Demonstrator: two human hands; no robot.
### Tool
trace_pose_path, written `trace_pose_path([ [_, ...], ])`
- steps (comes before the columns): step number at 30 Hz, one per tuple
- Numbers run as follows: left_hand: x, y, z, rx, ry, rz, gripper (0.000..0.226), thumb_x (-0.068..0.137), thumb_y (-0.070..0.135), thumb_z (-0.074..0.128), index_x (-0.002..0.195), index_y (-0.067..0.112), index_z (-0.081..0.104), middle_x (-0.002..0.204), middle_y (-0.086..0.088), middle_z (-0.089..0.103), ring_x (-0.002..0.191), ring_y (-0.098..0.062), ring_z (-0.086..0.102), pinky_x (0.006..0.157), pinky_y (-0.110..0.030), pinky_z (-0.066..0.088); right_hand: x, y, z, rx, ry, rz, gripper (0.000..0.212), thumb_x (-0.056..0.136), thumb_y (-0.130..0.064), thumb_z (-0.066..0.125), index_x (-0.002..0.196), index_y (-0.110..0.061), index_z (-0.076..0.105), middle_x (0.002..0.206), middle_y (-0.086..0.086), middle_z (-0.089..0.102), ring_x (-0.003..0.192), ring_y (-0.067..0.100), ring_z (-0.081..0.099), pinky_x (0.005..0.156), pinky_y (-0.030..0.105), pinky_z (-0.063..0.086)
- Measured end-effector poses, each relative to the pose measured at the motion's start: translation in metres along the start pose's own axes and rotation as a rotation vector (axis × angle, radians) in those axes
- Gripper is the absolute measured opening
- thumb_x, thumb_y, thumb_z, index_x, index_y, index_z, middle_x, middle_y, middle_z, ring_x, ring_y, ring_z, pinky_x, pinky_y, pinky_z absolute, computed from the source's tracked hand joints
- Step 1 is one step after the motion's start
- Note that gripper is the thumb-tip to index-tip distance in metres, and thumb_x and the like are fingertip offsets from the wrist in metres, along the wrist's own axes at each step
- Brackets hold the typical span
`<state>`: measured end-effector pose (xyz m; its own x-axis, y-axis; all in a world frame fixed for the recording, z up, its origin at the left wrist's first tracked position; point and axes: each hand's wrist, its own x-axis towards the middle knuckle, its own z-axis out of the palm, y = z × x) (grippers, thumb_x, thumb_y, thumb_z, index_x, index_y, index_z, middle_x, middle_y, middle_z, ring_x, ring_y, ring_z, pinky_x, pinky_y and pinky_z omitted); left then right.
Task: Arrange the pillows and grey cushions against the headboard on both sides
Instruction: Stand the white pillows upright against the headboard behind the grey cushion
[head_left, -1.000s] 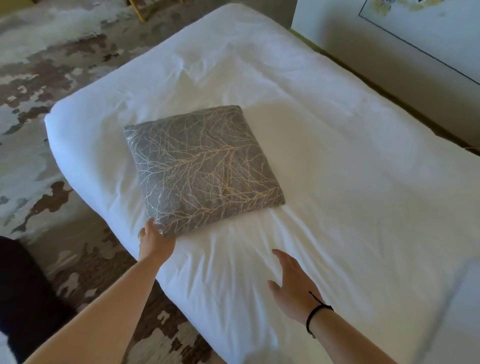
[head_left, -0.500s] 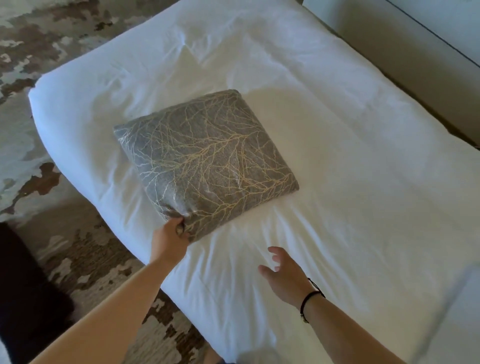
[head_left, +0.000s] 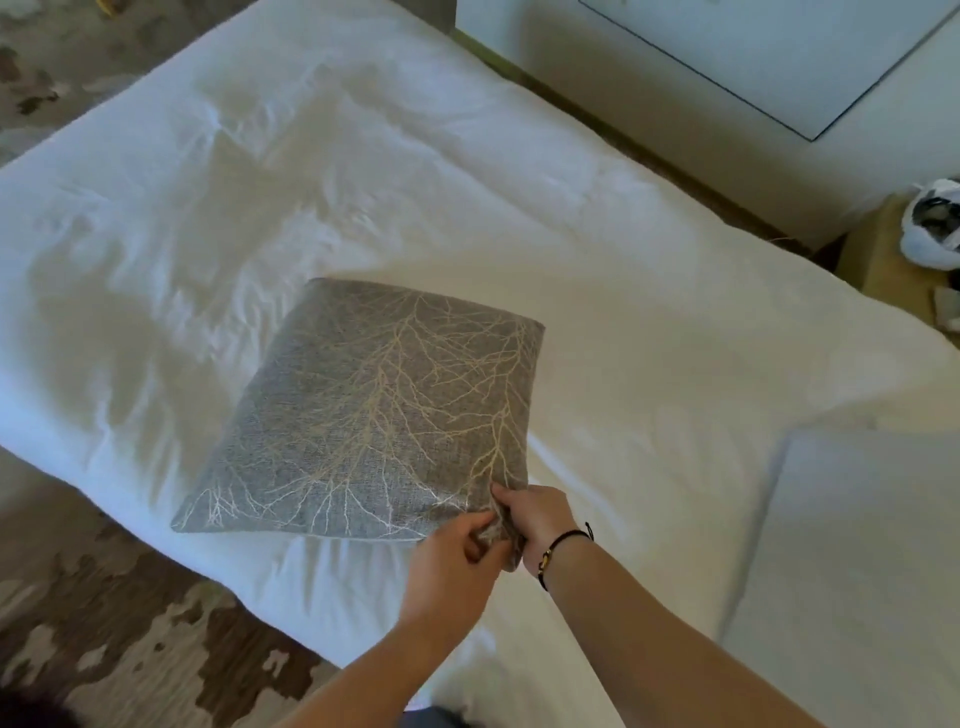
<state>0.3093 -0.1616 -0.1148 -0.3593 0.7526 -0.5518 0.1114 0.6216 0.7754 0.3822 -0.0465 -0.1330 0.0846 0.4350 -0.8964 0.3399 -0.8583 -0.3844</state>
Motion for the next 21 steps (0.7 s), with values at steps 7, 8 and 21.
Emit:
trace_pose_path([
  [7, 0.006, 0.019, -0.042, 0.766, 0.273, 0.519, 0.074, 0.049, 0.075, 0.077, 0.112, 0.043, 0.055, 0.115, 0.007, 0.048, 0.103, -0.022, 0.047, 0.088, -0.042, 0.045, -0.052, -0.028, -0.048, -0.226, 0.2, -0.606, 0.056, 0.087, -0.026, 0.069, 0.045, -0.015, 0.035, 0.039, 0.0, 0.035, 0.039, 0.017, 0.039, 0.044, 0.029, 0.034],
  [8, 0.008, 0.026, -0.039, 0.751, 0.268, 0.516, 0.084, 0.047, 0.074, 0.078, 0.118, 0.039, 0.05, 0.129, 0.002, 0.044, 0.112, -0.028, 0.046, 0.093, -0.048, 0.045, -0.067, -0.036, -0.065, -0.296, 0.261, -0.741, 0.06, 0.088, -0.027, 0.068, 0.046, -0.019, 0.026, 0.04, -0.004, 0.025, 0.039, 0.014, 0.028, 0.044, 0.03, 0.026],
  [21, -0.099, 0.146, 0.161, 0.184, -0.24, 0.878, 0.113, 0.058, 0.074, 0.074, 0.145, 0.061, 0.002, 0.158, 0.032, 0.012, 0.136, 0.004, 0.032, 0.092, -0.027, 0.044, -0.235, 0.017, -0.326, 0.065, 0.389, -1.179, 0.038, 0.093, -0.025, 0.065, 0.057, -0.018, 0.052, 0.054, -0.009, 0.056, 0.05, 0.008, 0.056, 0.05, 0.02, 0.043],
])
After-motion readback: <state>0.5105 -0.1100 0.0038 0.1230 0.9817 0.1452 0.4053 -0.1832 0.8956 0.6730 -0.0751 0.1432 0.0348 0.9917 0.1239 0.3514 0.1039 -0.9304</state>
